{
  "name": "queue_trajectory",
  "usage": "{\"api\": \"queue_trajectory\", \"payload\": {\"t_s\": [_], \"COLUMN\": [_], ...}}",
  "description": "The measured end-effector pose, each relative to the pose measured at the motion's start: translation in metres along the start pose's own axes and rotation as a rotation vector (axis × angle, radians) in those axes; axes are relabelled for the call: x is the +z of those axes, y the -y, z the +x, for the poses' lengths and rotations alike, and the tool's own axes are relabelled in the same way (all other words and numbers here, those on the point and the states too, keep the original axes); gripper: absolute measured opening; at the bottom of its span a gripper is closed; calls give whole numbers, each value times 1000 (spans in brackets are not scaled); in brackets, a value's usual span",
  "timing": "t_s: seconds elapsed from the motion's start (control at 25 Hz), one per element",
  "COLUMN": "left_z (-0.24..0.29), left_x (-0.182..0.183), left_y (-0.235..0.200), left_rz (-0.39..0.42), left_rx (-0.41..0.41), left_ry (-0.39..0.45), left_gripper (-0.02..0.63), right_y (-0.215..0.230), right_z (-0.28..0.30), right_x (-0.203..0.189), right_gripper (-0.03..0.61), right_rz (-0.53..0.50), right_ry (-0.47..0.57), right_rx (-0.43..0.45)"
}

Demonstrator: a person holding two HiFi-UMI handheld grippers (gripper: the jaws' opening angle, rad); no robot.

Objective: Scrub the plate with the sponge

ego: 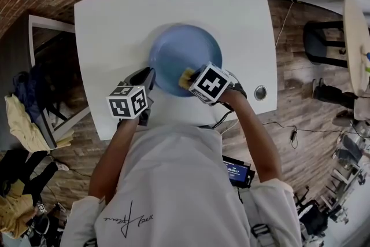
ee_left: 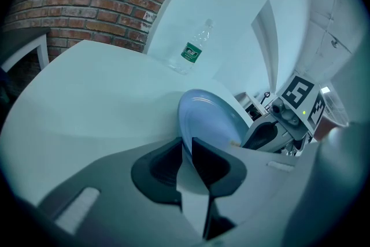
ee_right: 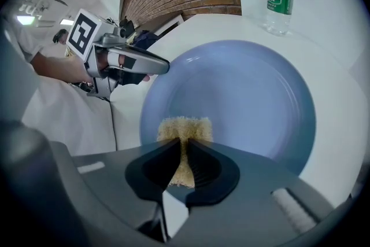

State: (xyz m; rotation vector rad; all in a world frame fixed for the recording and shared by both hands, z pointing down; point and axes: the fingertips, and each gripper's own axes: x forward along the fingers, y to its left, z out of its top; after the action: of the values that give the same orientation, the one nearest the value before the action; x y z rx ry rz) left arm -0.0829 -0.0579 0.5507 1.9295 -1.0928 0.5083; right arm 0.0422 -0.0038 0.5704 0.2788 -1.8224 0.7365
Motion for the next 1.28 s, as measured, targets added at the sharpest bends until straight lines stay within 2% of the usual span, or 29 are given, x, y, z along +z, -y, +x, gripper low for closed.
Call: {"api": "queue_trajectory", "payload": {"t_s": [0.36, 0.56, 0.92, 1.28], "left_z": [1, 1, 1, 1], "left_x": [0, 0, 0, 0], "left_y": [-1, -1, 0, 0], "left_rz": [2, 1, 0, -2], "left_rx": [4, 1, 0, 1], "left_ry": [-2, 0, 0, 1], "left_gripper": [69, 69, 67, 67], "right_y": [12, 22, 39, 64], "right_z": [-5, -9, -14, -24], "right_x": [-8, -3, 0, 6], "right_gripper": [49, 51, 61, 51], "right_rz": [-8, -36, -81, -5], "right_ry": [-43, -32, -29, 37], "right_rx": [-41, -78, -196, -310]}}
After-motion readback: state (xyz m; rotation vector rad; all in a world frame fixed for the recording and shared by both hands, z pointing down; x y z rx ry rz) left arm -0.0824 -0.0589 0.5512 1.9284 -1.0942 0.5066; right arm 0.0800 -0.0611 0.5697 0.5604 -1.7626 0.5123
